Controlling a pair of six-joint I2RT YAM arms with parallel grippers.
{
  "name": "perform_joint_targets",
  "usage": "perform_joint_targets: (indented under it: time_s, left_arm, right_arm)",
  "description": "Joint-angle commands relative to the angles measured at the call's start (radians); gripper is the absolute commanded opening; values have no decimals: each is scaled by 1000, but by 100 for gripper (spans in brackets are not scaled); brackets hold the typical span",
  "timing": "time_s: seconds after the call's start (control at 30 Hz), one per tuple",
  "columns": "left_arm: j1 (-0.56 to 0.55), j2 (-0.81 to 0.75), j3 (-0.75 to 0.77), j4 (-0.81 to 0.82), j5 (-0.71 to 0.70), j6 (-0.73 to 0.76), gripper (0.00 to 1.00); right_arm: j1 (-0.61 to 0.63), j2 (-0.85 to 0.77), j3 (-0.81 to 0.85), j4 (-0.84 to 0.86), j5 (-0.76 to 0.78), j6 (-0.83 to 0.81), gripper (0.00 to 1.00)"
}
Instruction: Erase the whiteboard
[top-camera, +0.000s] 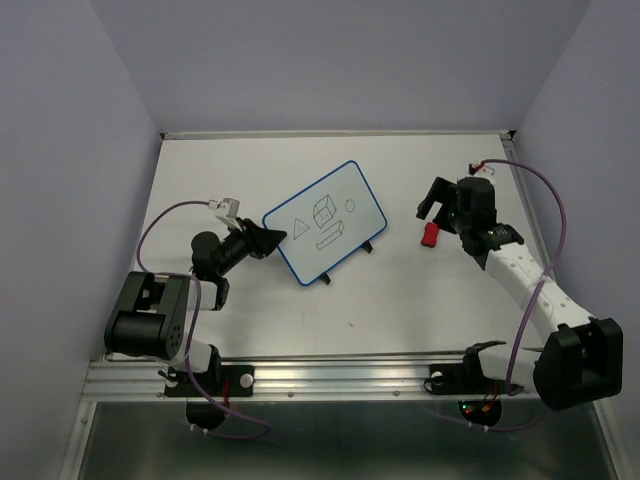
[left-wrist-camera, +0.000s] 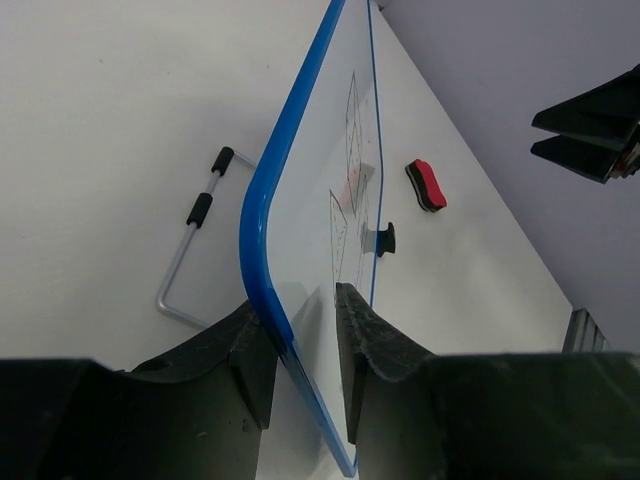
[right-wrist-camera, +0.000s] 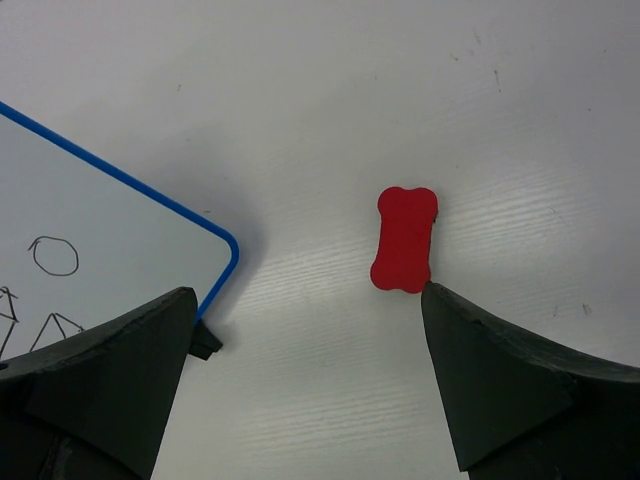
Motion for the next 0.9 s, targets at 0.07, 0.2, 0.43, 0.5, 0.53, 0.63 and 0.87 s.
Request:
perform_joint_targets:
  time_s: [0.07, 0.2, 0.43, 0.5, 0.53, 0.63, 0.87]
  left_arm:
    - [3, 10, -7, 250, 41, -5, 32]
    - [3, 21, -6, 250, 44, -10, 23]
    - [3, 55, 8, 240, 43, -24, 10]
    - [3, 65, 13, 237, 44, -30, 9]
    - [3, 76, 17, 233, 40, -31, 4]
    - [3, 92, 25, 228, 37, -36, 0]
    - [2, 99, -4, 291, 27, -47, 0]
  right_arm:
    - [-5, 36, 2, 28, 51, 16, 100]
    - [-5, 76, -4, 30, 64, 27, 100]
    - [-5, 172, -10, 49, 139, 53, 100]
    - [-5, 197, -7, 51, 150, 63, 100]
    - [-5, 218, -6, 51, 156, 66, 99]
    - [-5, 264, 2, 66, 199, 73, 97]
    - [-39, 341, -4, 169, 174, 89, 82]
